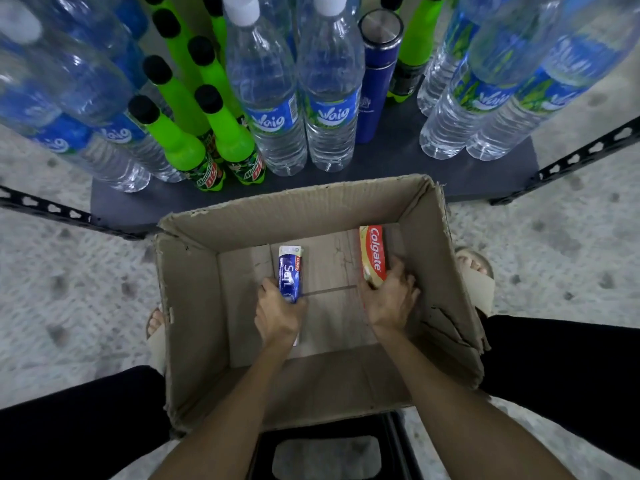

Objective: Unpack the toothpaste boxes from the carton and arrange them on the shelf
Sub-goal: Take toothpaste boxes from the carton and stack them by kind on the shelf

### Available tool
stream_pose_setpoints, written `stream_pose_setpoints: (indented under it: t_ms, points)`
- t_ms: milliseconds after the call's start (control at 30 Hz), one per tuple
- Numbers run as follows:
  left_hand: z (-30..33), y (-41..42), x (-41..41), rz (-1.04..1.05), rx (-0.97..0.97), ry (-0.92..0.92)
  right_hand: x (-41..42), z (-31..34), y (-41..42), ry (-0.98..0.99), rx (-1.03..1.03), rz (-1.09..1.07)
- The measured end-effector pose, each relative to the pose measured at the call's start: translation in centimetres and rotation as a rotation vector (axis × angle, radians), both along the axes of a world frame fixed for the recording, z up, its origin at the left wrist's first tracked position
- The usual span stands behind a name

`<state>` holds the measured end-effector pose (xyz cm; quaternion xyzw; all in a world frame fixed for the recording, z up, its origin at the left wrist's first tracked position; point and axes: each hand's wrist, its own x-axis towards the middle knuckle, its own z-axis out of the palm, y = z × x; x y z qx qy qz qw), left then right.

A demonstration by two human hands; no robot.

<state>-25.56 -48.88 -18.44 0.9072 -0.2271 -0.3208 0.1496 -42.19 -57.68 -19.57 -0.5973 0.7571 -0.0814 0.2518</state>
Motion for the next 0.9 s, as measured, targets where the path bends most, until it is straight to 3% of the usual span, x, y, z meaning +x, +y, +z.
stream_pose_setpoints:
  t_ms: [233,367,633,900]
  points:
    - [4.7,0.4,-0.6,-0.097,-0.146,-0.099,-0.1,3.2,1.1,-0.304,-0.077,0.023]
    - [8.9,0.1,-0.7,-0.117,-0.292,-0.162,-0.1,7.5,1.6,-0.379,-0.171,0.08]
    - [20.4,0.1,0.6,-0.112,-0.699,-0.287,-1.9,21.1,-1.3,-0.401,-0.496,0.249]
    - [34.7,0.2,2.0,-0.146,-0.877,-0.463,-4.0,35.8,-3.4,-0.466,-0.663,0.457]
